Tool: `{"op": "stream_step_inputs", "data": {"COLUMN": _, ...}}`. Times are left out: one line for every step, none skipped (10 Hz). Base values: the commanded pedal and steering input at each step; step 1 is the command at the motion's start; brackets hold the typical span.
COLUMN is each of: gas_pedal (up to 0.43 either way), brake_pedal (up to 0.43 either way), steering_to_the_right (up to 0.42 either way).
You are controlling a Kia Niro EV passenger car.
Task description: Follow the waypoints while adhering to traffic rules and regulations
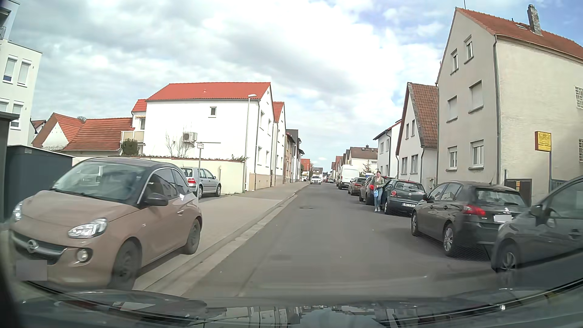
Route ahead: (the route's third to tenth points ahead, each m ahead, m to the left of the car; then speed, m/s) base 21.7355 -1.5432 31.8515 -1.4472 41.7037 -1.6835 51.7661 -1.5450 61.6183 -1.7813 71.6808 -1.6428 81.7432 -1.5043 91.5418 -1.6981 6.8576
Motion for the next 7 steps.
{"op": "stream_step_inputs", "data": {"gas_pedal": 0.098, "brake_pedal": 0.000, "steering_to_the_right": 0.008}}
{"op": "stream_step_inputs", "data": {"gas_pedal": 0.118, "brake_pedal": 0.000, "steering_to_the_right": 0.011}}
{"op": "stream_step_inputs", "data": {"gas_pedal": 0.118, "brake_pedal": 0.000, "steering_to_the_right": 0.014}}
{"op": "stream_step_inputs", "data": {"gas_pedal": 0.130, "brake_pedal": 0.000, "steering_to_the_right": 0.015}}
{"op": "stream_step_inputs", "data": {"gas_pedal": 0.130, "brake_pedal": 0.000, "steering_to_the_right": 0.018}}
{"op": "stream_step_inputs", "data": {"gas_pedal": 0.130, "brake_pedal": 0.000, "steering_to_the_right": 0.018}}
{"op": "stream_step_inputs", "data": {"gas_pedal": 0.130, "brake_pedal": 0.000, "steering_to_the_right": 0.018}}
